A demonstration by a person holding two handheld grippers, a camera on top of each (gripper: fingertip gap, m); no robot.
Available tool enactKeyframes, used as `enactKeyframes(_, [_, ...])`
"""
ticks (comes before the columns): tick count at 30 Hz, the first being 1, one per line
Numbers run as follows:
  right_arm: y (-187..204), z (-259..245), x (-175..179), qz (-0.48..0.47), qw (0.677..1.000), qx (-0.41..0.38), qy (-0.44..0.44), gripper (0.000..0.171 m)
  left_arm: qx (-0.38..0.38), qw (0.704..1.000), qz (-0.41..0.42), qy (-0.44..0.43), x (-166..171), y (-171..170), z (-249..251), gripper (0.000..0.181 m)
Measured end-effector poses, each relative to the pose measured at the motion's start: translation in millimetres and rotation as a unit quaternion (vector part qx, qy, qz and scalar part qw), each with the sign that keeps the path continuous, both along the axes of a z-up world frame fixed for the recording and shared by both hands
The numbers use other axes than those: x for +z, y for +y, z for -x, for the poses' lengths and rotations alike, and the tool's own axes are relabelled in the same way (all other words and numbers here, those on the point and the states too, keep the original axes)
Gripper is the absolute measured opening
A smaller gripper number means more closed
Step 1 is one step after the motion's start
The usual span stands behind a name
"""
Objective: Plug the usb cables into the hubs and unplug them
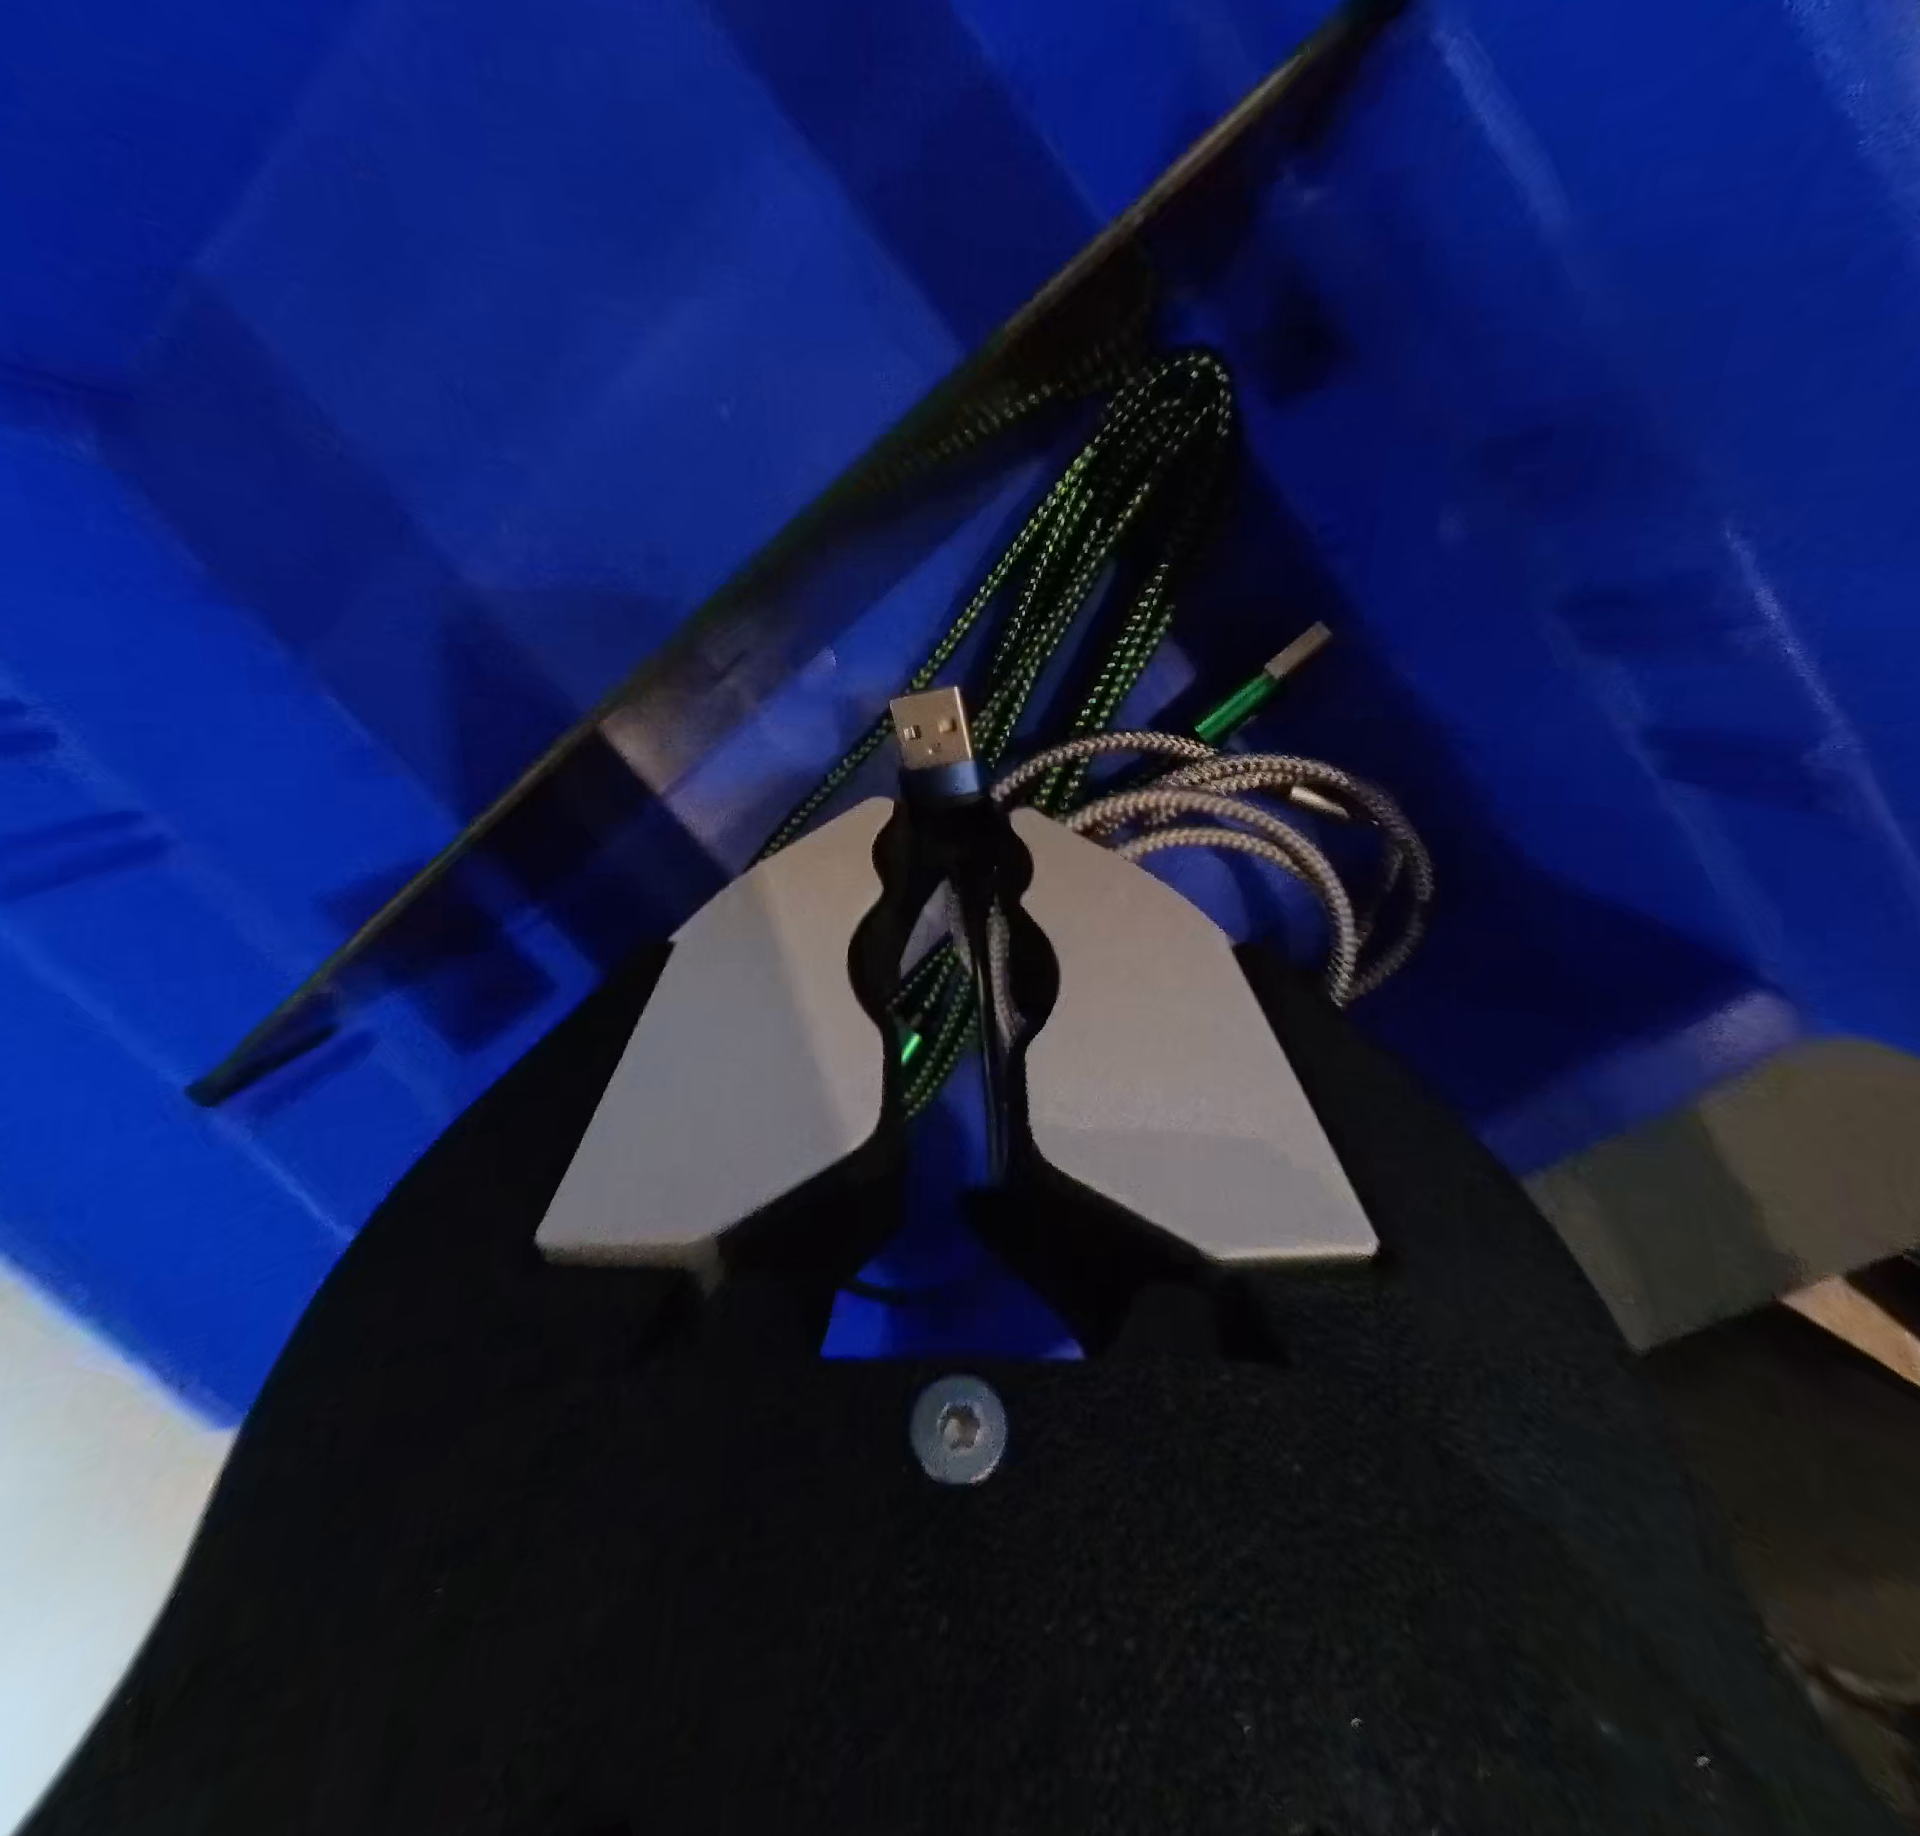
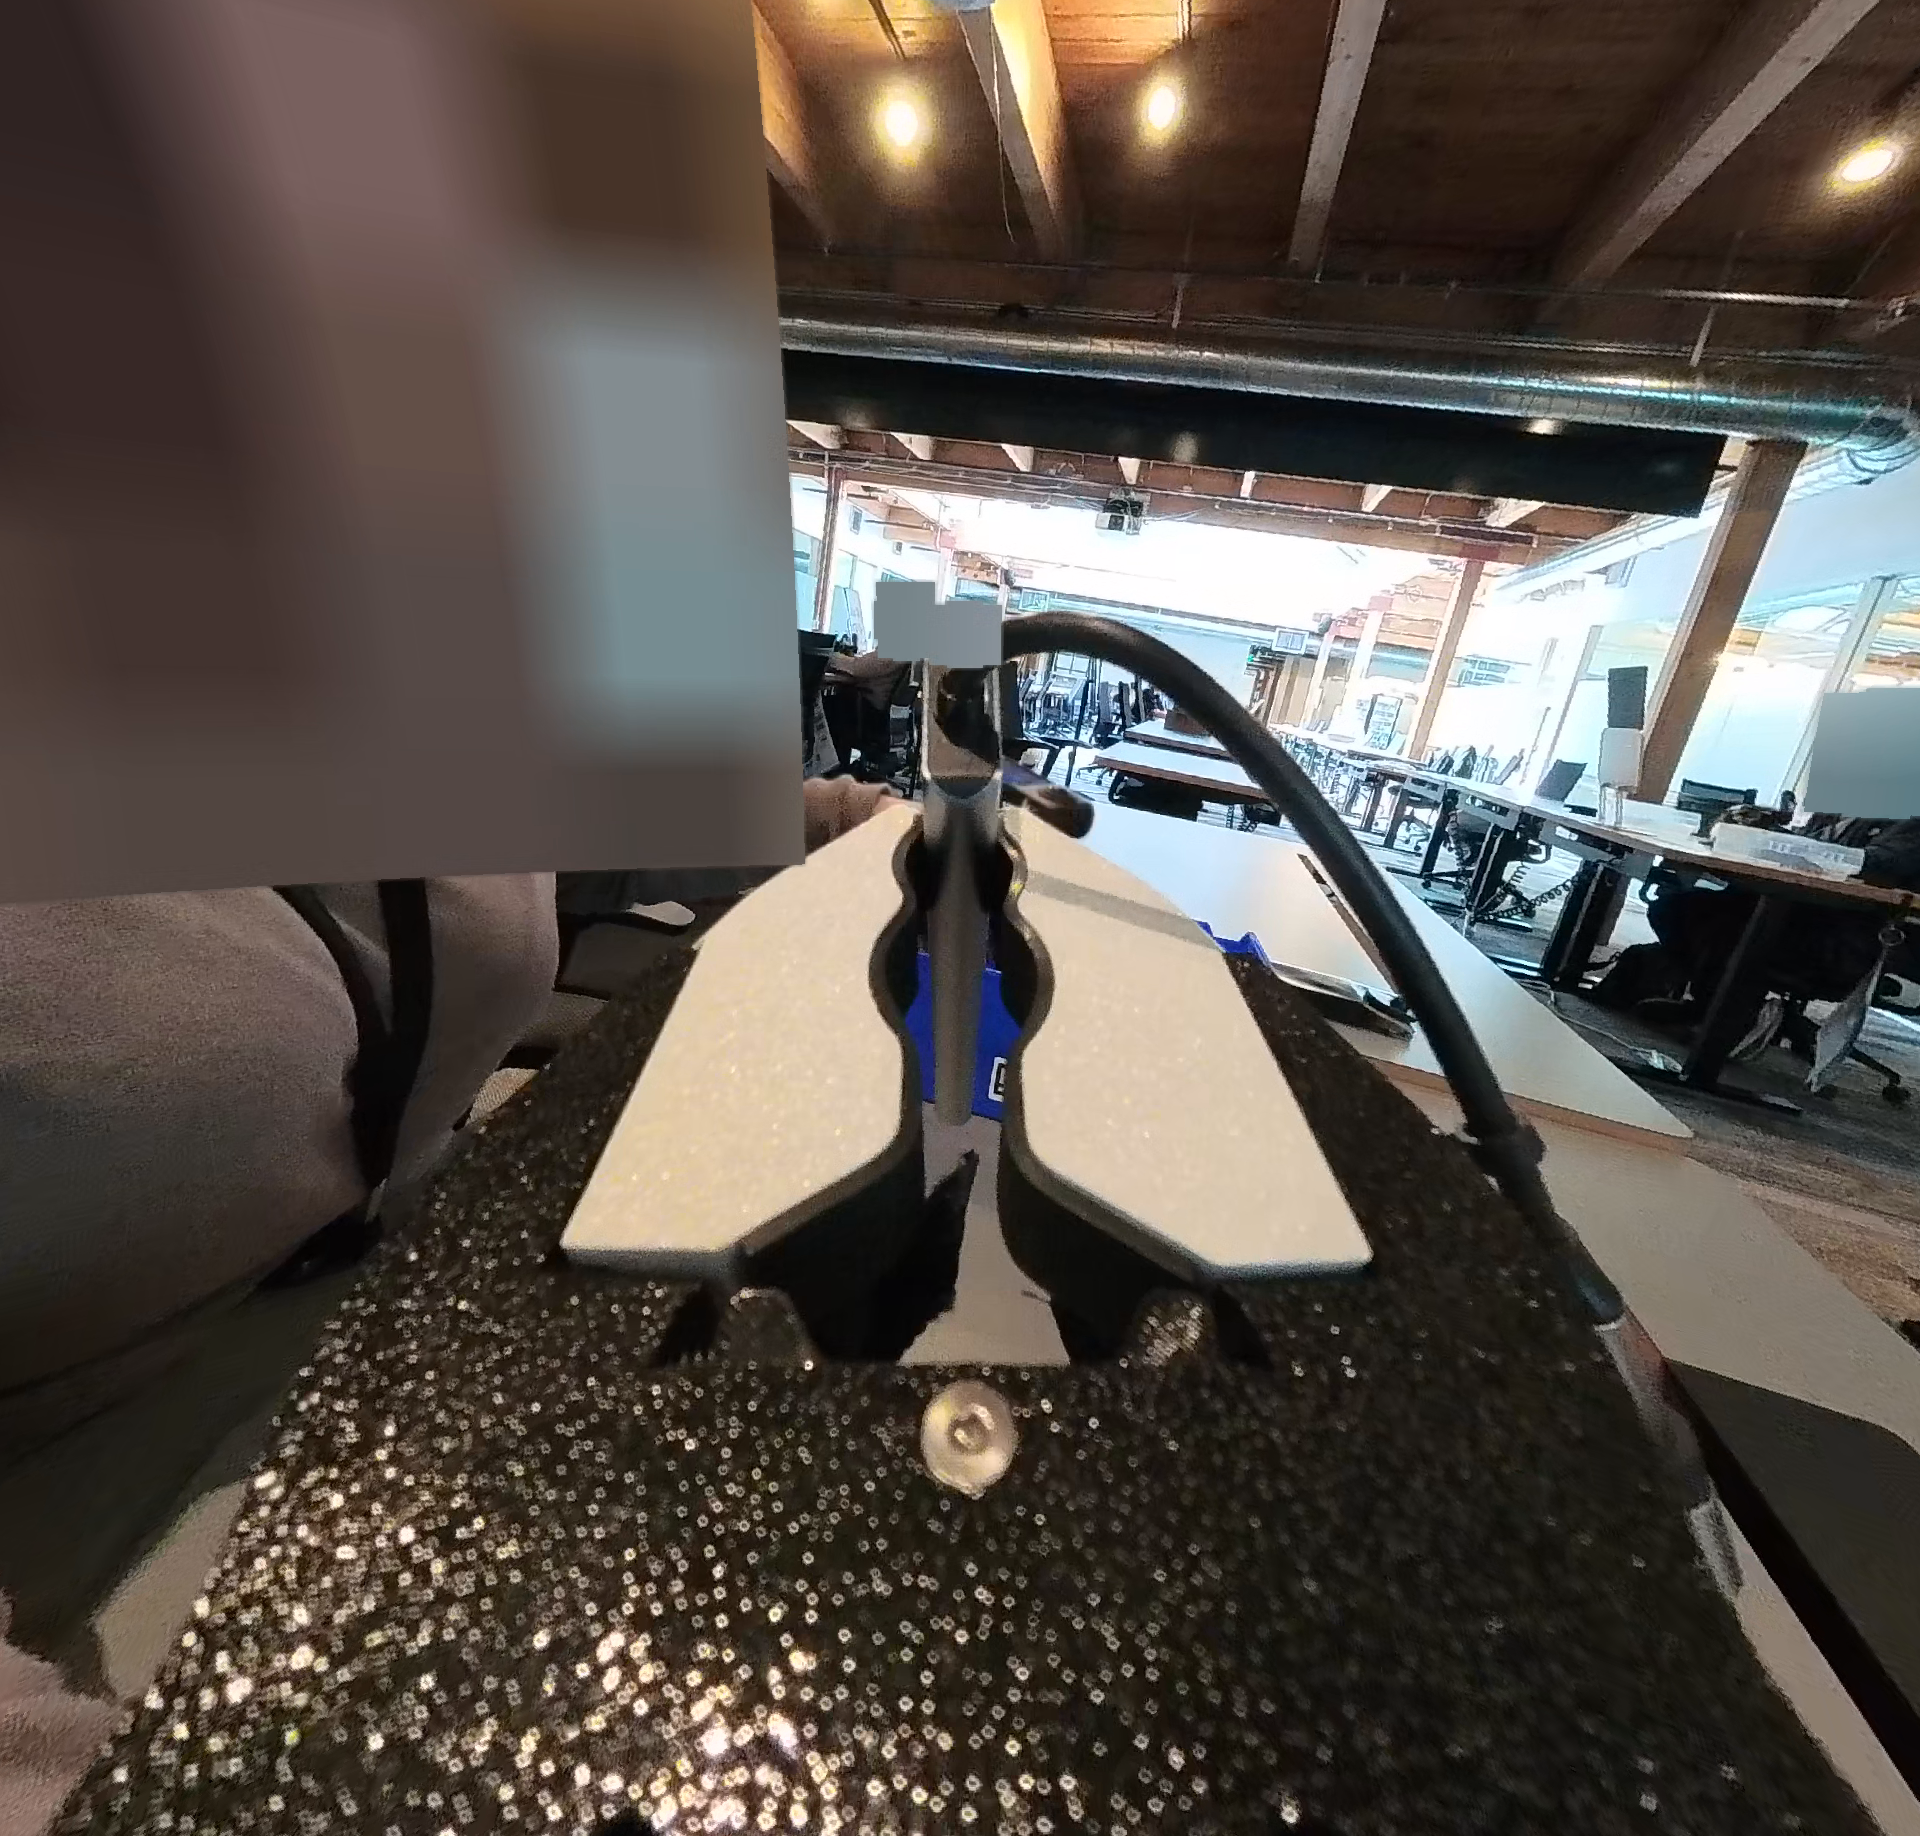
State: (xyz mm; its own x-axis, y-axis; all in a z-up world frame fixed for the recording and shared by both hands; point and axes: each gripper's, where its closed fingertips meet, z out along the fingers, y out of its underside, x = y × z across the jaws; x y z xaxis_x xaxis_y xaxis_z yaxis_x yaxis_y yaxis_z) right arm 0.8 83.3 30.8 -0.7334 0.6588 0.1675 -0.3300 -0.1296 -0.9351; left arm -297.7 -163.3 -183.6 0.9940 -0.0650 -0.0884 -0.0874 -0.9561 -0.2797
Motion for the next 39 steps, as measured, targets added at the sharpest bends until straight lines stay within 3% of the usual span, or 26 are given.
enactKeyframes(1, [-1,0,1,-0.001,1.0,0.0,0.0,0.01,0.003,1.0,-0.013,0.005,7,-1,0,0.016])
enactKeyframes(7, [-3,0,4,-0.008,1.0,-0.007,0.009,0.009,0.028,0.991,-0.097,0.082,64,-16,4,0.016])
enactKeyframes(13, [-9,-2,7,-0.016,1.0,-0.005,0.015,0.01,0.037,0.965,-0.202,0.162,133,-24,-2,0.016])
enactKeyframes(22, [-17,-10,16,-0.034,0.999,-0.015,0.037,0.01,-0.049,0.908,-0.379,0.174,225,17,-77,0.015])
enactKeyframes(29, [-28,-7,23,-0.072,0.996,-0.024,0.04,0.01,-0.125,0.872,-0.46,0.109,247,62,-149,0.015])
enactKeyframes(39, [-44,-5,28,-0.142,0.988,-0.026,0.053,0.009,-0.203,0.863,-0.462,-0.019,219,112,-215,0.015])
